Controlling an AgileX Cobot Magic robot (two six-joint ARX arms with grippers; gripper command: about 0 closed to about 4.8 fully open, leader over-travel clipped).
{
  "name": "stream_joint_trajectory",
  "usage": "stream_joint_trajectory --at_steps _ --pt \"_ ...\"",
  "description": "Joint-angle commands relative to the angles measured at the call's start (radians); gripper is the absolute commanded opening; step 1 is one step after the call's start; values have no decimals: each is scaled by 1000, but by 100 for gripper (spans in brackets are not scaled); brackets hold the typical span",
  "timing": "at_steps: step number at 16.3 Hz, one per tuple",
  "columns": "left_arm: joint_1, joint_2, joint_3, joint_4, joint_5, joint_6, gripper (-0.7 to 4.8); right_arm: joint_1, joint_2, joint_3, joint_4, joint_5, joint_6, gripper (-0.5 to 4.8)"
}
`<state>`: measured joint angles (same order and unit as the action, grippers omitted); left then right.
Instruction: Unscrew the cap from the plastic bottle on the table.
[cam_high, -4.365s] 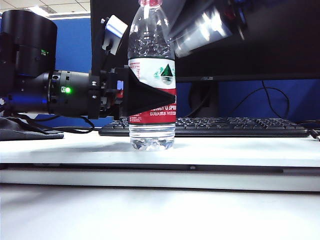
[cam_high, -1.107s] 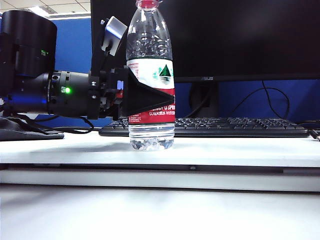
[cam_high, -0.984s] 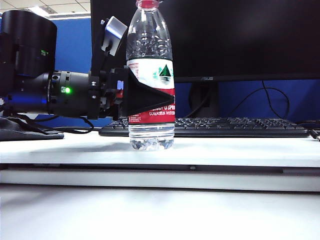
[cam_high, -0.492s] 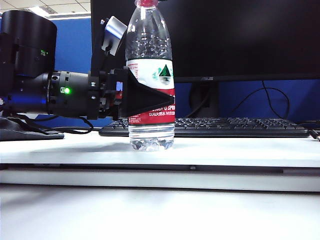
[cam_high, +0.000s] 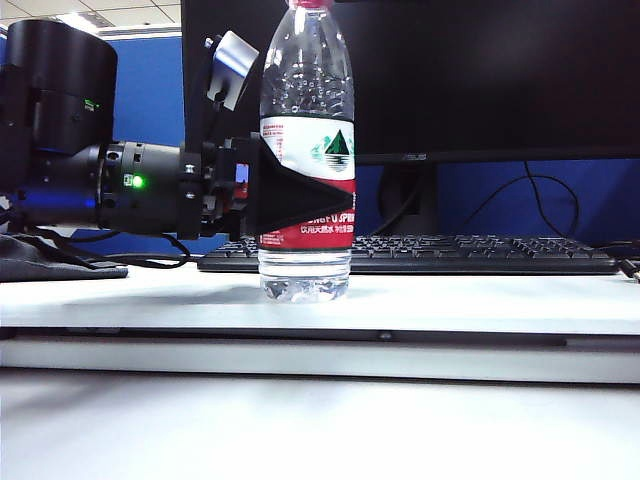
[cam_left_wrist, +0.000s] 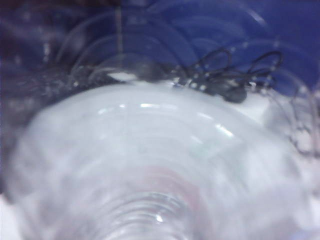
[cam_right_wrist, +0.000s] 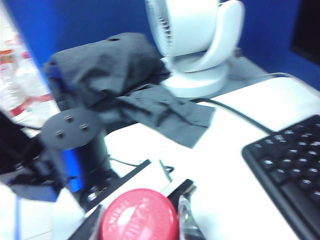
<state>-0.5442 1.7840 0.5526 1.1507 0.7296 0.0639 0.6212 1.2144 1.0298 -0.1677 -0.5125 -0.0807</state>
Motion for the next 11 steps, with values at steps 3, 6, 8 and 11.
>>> stream_joint_trajectory --at_steps 3,6,8,11 --pt "3 6 -6 -69 -8 -9 277 -16 14 -16 -125 -51 -21 157" --pt "3 6 -6 -70 -8 -9 277 -16 13 -16 -38 -51 19 174" --pt "3 6 -6 -72 -8 -9 277 -16 10 -16 6 -41 45 226" --pt "3 6 -6 -72 -8 -9 277 -16 -8 -16 26 45 60 246"
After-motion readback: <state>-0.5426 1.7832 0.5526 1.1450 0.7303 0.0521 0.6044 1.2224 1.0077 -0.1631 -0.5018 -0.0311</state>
